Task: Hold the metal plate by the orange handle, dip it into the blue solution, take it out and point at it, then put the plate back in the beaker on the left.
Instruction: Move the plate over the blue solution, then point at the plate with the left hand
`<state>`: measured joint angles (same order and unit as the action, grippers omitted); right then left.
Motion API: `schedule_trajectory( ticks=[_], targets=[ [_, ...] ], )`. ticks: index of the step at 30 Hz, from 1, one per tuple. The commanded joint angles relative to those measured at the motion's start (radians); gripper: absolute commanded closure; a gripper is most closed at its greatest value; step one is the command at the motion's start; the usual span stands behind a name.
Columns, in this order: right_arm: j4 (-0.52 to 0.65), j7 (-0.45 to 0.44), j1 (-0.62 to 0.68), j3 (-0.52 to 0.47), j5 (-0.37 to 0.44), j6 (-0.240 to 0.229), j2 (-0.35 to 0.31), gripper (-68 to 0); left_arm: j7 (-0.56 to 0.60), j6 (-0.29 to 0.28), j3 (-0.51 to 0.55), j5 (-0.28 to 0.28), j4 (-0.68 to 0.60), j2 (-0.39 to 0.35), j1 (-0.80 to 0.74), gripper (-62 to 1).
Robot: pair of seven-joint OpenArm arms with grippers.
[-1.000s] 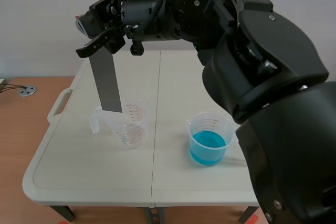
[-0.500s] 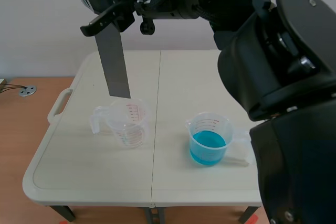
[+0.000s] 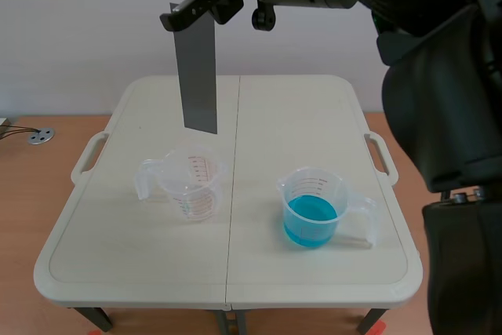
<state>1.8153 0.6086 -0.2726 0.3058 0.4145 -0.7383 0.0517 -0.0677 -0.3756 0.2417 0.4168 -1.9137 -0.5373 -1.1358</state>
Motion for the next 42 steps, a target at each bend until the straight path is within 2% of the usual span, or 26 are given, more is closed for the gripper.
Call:
schedule_trajectory(
  ticks=[1, 13, 18, 31, 35, 42],
  targets=[
    [0.039, -0.009, 0.003, -0.010, 0.025, -0.007, -0.014, -1.1, 0.015, -0.005, 0.000, 0.006, -0.011, 0.005, -0.008, -3.1],
    [0.212, 0.032, 0.145, -0.096, 0.096, -0.007, -0.092, -1.1, 0.018, -0.014, 0.000, 0.005, -0.011, 0.002, 0.005, -2.7],
    [0.292, 0.035, 0.208, -0.133, 0.118, -0.007, -0.132, -1.1, 0.018, -0.017, 0.000, -0.017, -0.011, -0.005, 0.045, -2.7],
    [0.438, 0.077, 0.340, -0.309, 0.251, -0.007, -0.182, -1.1, 0.019, -0.016, -0.069, -0.008, -0.011, -0.229, 0.200, -2.7],
    [0.446, 0.082, 0.370, -0.369, 0.278, -0.007, -0.182, -1.1, 0.023, -0.017, -0.109, -0.008, -0.010, -0.277, 0.257, -2.7],
    [0.446, 0.085, 0.389, -0.471, 0.278, -0.007, -0.182, -1.1, 0.029, -0.018, -0.190, -0.008, 0.012, -0.329, 0.360, -2.7]
  ],
)
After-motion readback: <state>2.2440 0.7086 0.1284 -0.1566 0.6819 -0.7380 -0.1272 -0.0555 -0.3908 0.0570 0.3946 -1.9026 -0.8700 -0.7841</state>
